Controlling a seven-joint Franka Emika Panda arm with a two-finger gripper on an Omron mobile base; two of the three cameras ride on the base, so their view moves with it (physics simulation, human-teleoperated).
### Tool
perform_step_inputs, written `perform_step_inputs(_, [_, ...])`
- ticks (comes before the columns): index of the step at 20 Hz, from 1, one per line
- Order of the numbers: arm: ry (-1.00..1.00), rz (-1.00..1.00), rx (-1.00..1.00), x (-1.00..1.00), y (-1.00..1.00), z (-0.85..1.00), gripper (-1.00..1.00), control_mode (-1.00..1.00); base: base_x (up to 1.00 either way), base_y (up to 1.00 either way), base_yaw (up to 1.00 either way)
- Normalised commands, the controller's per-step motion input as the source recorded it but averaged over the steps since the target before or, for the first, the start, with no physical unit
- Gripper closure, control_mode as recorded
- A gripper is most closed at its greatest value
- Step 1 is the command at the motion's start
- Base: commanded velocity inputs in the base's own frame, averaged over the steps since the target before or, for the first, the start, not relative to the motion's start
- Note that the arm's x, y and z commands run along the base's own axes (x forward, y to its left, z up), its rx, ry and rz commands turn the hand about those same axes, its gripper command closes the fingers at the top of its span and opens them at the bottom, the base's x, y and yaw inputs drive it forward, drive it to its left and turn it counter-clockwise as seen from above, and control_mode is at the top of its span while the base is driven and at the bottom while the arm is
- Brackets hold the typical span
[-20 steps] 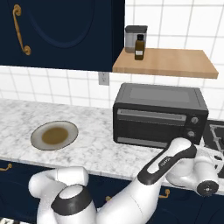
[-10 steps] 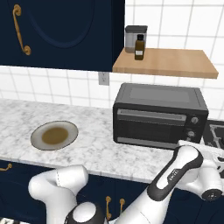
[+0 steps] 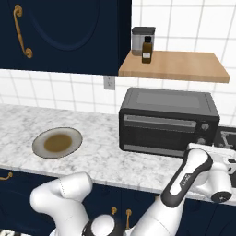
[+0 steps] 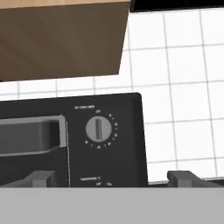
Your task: Pick up the kebab skewer and baguette bread, and place them inside the toaster oven. Close the toaster oven door and start by setting the timer.
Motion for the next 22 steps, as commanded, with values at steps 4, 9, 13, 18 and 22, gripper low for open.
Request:
perform_step_inputs(4, [0.0, 0.0, -0.04, 0.32, -0.06, 0.0, -1.0, -1.0, 0.0, 0.0, 0.0])
perform_step_inputs(9, [0.0, 0.0, 0.0, 0.12, -0.06, 0.12, -1.0, -1.0, 0.0, 0.0, 0.0])
perform_step_inputs(13, [-0.01, 0.0, 0.0, 0.08, 0.0, 0.21, -1.0, -1.0, 0.0, 0.0, 0.0])
perform_step_inputs(18, [0.0, 0.0, 0.0, 0.23, 0.0, 0.06, -1.0, -1.0, 0.0, 0.0, 0.0])
perform_step_inputs(22, [0.0, 0.0, 0.0, 0.27, -0.01, 0.0, -1.0, -1.0, 0.0, 0.0, 0.0])
